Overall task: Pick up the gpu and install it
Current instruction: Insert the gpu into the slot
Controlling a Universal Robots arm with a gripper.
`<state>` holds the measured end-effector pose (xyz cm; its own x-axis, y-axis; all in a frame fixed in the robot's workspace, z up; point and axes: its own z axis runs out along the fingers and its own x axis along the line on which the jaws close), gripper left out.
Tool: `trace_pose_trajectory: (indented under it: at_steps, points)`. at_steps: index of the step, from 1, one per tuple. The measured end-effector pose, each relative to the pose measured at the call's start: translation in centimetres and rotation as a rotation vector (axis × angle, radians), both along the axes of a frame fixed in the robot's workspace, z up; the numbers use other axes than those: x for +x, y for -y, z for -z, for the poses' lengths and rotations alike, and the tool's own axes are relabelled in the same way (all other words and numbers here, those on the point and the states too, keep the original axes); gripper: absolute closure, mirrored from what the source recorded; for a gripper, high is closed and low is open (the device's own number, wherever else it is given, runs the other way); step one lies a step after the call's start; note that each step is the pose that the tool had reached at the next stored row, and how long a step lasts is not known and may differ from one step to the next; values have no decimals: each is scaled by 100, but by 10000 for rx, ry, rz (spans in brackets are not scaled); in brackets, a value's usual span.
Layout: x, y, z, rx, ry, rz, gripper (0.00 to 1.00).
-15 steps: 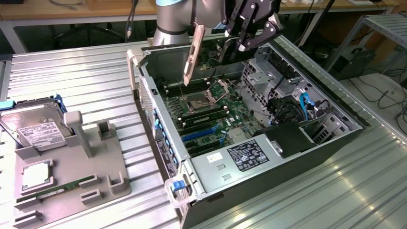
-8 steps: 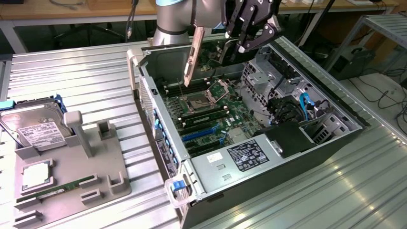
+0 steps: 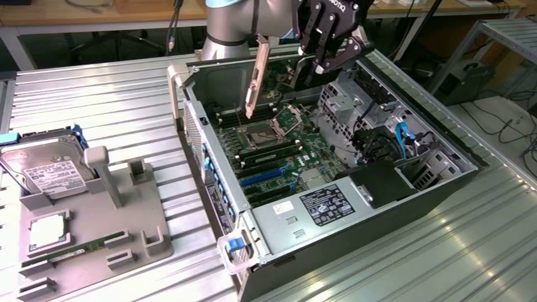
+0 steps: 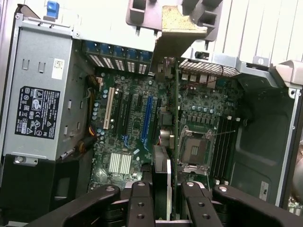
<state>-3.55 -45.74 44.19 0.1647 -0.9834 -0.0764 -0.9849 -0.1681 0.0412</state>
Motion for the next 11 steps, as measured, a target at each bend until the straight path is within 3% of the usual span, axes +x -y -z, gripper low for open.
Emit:
trace_pose_trajectory:
  at_steps: [11]
  points:
    - [0, 0, 55, 0, 28, 1, 73]
